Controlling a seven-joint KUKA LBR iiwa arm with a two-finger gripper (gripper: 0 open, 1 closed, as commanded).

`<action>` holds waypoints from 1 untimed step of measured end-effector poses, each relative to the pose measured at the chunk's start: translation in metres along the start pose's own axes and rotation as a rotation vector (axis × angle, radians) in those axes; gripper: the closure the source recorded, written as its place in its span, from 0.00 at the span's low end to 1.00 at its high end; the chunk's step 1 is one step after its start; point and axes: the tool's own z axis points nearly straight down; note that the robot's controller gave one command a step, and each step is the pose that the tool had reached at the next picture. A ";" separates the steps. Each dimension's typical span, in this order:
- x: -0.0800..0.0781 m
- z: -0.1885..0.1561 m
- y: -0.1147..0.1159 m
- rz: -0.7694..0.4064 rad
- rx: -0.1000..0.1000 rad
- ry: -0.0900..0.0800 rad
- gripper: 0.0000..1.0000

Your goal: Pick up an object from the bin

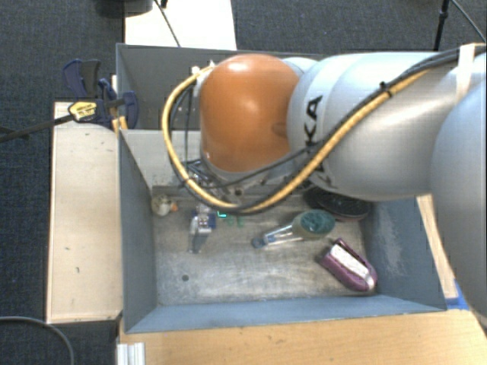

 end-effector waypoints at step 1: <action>-0.025 0.157 -0.114 -0.218 -0.002 -0.014 0.00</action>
Offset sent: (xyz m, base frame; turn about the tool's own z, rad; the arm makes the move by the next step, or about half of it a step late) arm 0.0223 -0.1119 -0.1570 -0.2236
